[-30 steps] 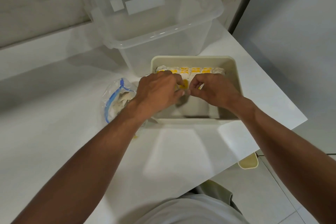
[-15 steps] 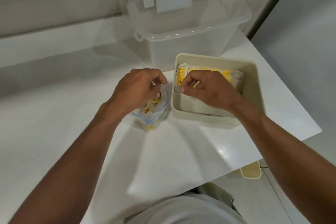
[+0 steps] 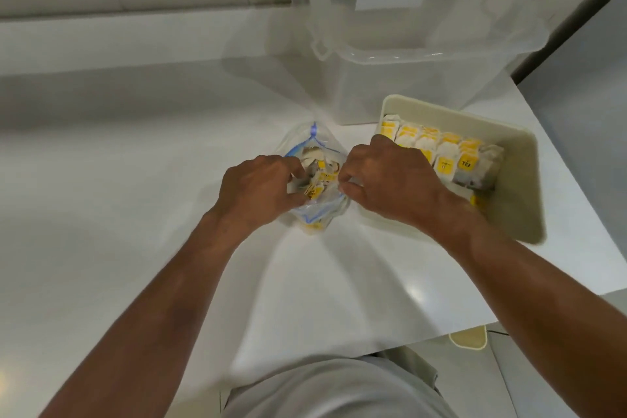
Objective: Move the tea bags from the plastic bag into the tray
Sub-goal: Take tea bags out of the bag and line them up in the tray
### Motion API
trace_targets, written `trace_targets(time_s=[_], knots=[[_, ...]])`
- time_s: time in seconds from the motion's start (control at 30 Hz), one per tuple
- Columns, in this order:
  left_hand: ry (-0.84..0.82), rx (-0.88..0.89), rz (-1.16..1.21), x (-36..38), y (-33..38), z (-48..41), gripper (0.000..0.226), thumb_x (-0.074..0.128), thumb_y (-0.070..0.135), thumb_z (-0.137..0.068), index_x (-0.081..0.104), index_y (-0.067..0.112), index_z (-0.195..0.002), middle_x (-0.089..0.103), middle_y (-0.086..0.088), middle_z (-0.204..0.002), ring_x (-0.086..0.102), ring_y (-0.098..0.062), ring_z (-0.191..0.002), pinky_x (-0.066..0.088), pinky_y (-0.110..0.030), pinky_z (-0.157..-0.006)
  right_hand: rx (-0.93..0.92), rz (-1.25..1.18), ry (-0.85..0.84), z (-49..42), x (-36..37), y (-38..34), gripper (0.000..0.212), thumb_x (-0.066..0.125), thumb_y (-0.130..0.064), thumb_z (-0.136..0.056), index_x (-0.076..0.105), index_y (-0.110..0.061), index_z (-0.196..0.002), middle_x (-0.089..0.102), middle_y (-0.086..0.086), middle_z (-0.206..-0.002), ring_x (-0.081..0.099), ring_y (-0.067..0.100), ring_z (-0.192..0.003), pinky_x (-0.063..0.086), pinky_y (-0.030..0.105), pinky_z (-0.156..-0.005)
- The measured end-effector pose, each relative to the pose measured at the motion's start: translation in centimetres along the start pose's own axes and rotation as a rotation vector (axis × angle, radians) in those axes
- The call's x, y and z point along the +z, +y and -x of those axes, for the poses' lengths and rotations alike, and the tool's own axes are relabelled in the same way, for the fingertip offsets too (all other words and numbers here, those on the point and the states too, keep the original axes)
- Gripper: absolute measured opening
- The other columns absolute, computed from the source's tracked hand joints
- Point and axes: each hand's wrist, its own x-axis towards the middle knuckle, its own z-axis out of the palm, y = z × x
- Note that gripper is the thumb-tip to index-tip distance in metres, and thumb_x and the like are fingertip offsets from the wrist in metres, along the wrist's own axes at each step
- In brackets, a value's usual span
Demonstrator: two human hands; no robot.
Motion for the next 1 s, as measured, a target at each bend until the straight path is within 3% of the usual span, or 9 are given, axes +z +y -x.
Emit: trace_targets(time_s=[0.1, 0.2, 0.3, 0.47, 0.7, 0.83, 1.0], knots=[[0.013, -0.056, -0.031, 0.0, -0.7, 0.0, 0.056, 0.065, 0.066, -0.081, 0.056, 0.04, -0.129, 0.064, 0.016, -0.12, 0.06, -0.014, -0.109, 0.047, -0.029, -0.079, -0.007, 0.066, 0.036, -0.1, 0.1, 0.2, 0.028, 0.052, -0.049, -0.091, 0.072, -0.031, -0.087, 0.065, -0.008, -0.091, 0.056, 0.019, -0.09, 0.03, 0.026, -0.052], [0.025, -0.056, -0.009, -0.2, -0.6, -0.6, 0.057, 0.066, 0.064, -0.082, 0.055, 0.039, -0.132, 0.063, 0.017, -0.123, 0.06, -0.015, -0.112, 0.044, -0.029, -0.078, 0.007, 0.057, 0.007, -0.4, 0.1, 0.1, 0.03, 0.051, -0.052, -0.091, 0.071, -0.03, -0.088, 0.064, -0.007, -0.094, 0.055, 0.018, -0.092, 0.033, 0.026, -0.052], [0.051, -0.022, -0.008, -0.5, -0.1, -1.4, 0.048, 0.063, 0.062, -0.085, 0.06, 0.039, -0.127, 0.067, 0.016, -0.117, 0.062, -0.016, -0.107, 0.042, -0.027, -0.074, 0.038, 0.029, -0.018, -0.5, 0.1, 0.2, 0.029, 0.05, -0.052, -0.093, 0.07, -0.032, -0.093, 0.063, -0.008, -0.101, 0.054, 0.017, -0.097, 0.033, 0.027, -0.053], [0.113, 0.027, 0.013, -0.8, 1.2, -2.7, 0.029, 0.056, 0.053, -0.092, 0.067, 0.042, -0.116, 0.072, 0.016, -0.104, 0.064, -0.018, -0.098, 0.04, -0.027, -0.069, 0.088, -0.061, -0.037, -0.8, 0.1, 0.6, 0.027, 0.05, -0.052, -0.093, 0.07, -0.035, -0.095, 0.063, -0.01, -0.104, 0.055, 0.014, -0.097, 0.047, 0.03, -0.059], [0.117, -0.085, 0.007, 0.6, 3.6, -4.4, 0.038, 0.053, 0.061, -0.087, 0.073, 0.029, -0.082, 0.065, 0.007, -0.074, 0.061, -0.02, -0.073, 0.028, -0.022, -0.052, 0.111, -0.103, -0.034, -1.0, 0.0, 0.9, 0.023, 0.05, -0.049, -0.092, 0.069, -0.036, -0.094, 0.063, -0.009, -0.101, 0.056, 0.015, -0.097, 0.051, 0.033, -0.065], [0.094, -0.157, 0.084, 0.6, 4.0, -4.7, 0.021, 0.056, 0.045, -0.09, 0.072, 0.033, -0.095, 0.067, 0.007, -0.085, 0.056, -0.02, -0.077, 0.037, -0.028, -0.063, 0.117, -0.136, -0.035, -1.0, -0.2, 0.9, 0.02, 0.052, -0.046, -0.092, 0.069, -0.036, -0.096, 0.063, -0.009, -0.102, 0.057, 0.016, -0.098, 0.053, 0.035, -0.068], [0.077, -0.191, 0.312, -0.7, 3.1, -3.2, 0.015, 0.064, 0.043, -0.086, 0.068, 0.03, -0.078, 0.069, 0.015, -0.077, 0.065, -0.015, -0.078, 0.054, -0.033, -0.068, 0.188, -0.206, 0.031, -1.1, -0.2, 0.8, 0.02, 0.06, -0.05, -0.088, 0.068, -0.038, -0.101, 0.065, -0.011, -0.098, 0.057, 0.013, -0.098, 0.045, 0.029, -0.065]])
